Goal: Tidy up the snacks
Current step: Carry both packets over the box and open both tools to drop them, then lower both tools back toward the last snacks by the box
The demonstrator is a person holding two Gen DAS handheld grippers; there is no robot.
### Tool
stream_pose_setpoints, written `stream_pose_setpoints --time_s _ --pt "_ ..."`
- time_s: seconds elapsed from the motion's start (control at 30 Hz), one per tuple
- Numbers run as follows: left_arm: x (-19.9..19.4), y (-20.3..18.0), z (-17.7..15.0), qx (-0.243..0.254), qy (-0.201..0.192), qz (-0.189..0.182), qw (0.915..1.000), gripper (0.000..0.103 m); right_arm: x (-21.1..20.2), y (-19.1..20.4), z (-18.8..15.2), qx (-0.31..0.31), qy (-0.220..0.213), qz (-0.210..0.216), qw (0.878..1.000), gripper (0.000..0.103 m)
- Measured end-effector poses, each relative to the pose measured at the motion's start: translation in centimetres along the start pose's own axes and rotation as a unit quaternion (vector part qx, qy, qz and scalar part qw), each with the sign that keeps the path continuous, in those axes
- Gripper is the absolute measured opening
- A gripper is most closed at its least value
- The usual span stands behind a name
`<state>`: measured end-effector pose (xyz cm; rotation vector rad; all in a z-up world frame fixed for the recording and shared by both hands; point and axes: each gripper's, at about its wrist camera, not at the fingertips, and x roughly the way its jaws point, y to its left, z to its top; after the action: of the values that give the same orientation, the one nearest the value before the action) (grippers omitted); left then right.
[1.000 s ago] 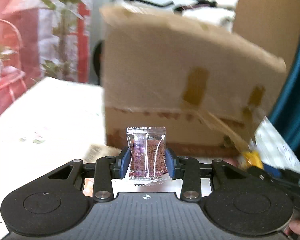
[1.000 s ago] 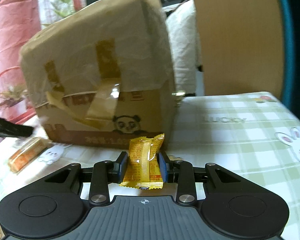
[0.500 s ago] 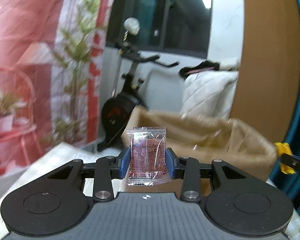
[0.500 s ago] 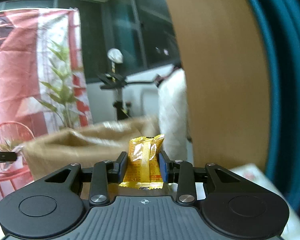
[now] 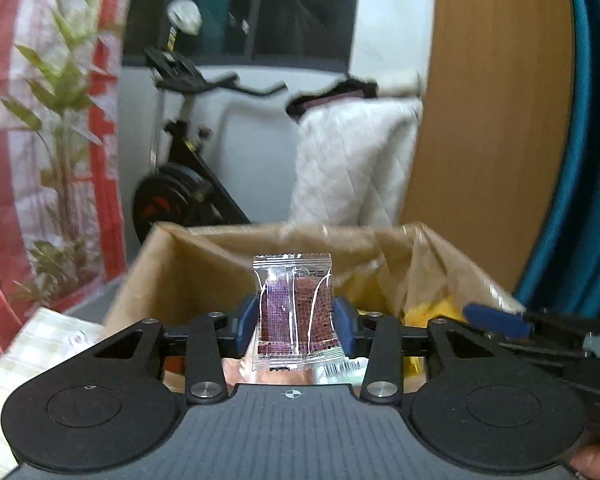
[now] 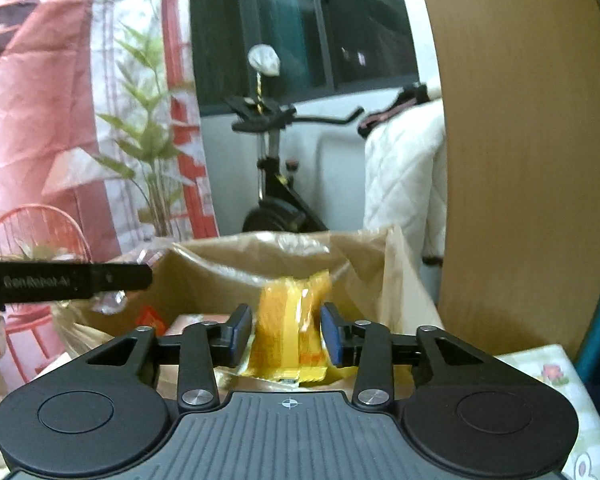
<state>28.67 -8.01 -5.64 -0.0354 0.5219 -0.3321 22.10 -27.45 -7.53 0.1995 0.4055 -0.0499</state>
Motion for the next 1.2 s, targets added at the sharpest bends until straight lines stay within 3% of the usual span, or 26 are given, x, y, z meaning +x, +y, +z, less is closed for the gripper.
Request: stream_pose_setpoints --time_s 0.1,0.27,0.37,0.5,0.67,0.97,1.2 --pt "-0.2 0.8 -0.9 -0.002 0.009 0.008 0.9999 0.060 -1.0 0.4 -0.4 -0.007 -0.009 0.001 1.000 0.057" --pt "-2.6 1.5 -1.1 0.007 0.012 0.032 0.9994 0.065 -2.7 0.2 -0.4 -0.001 -0.010 0.011 1.000 0.060" --pt "-4.2 1.4 -1.0 0.021 0.017 0.041 0.9988 0.067 -3.9 0.0 -0.6 0.010 -0.012 0.014 1.000 0.070" --pt "-6.2 0.9 -0.8 0.034 0.016 0.055 0.9978 0.092 -5.7 0.4 -1.0 0.019 -0.017 0.026 0.999 0.090" --pt "-7.9 1.3 -1.4 0.036 0.018 0.069 0.9968 0.093 -7.2 1.2 -1.8 0.026 -0.016 0.027 0.999 0.102" --pt "-9.3 2.9 -4.2 0.026 0.047 0.090 0.9945 0.093 -8.7 2.6 -4.9 0.019 -0.004 0.025 0.999 0.102" --pt "-8.6 5.2 -8.2 0.014 0.093 0.093 0.9912 0.093 -7.1 4.0 -8.8 -0.042 0.073 0.034 0.996 0.102"
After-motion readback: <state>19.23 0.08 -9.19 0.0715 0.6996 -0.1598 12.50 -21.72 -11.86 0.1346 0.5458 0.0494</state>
